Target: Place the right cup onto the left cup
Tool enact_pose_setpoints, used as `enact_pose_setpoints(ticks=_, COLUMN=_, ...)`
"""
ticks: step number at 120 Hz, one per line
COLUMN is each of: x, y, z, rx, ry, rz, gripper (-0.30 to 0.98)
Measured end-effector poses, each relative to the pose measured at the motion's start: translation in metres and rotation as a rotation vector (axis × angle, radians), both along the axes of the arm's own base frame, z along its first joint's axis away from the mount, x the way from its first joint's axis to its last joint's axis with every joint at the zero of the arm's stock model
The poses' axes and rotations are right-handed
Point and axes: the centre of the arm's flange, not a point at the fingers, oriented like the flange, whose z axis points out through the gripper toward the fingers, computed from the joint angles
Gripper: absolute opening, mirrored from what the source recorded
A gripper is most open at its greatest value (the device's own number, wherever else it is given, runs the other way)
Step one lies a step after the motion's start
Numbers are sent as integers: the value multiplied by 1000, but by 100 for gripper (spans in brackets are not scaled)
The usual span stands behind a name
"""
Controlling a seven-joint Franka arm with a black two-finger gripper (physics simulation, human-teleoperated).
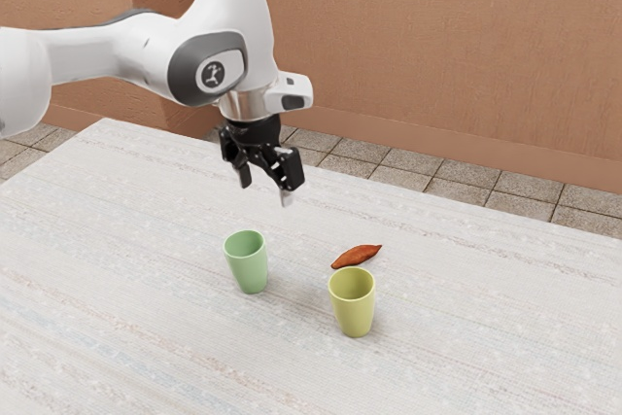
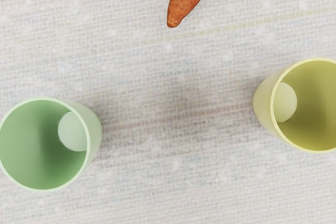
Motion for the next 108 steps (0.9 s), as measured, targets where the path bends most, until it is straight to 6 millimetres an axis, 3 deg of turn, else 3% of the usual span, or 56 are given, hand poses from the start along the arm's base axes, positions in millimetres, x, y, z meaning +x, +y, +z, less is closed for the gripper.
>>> enact_pose_setpoints(ticks=17, x=9, y=6, z=-17, rx=-19, ry=5, rz=36, gripper=68)
enact_pose_setpoints(ticks=33, x=11, y=-8, z=-38, rx=-30, ry=14, rz=34, gripper=68)
enact_pose_setpoints(ticks=71, x=14, y=-36, z=-64, rx=-46, ry=24, rz=41, gripper=66)
enact_pose_setpoints(ticks=108, x=3, y=-61, z=-101, rx=-49, ry=85, rz=60, gripper=62)
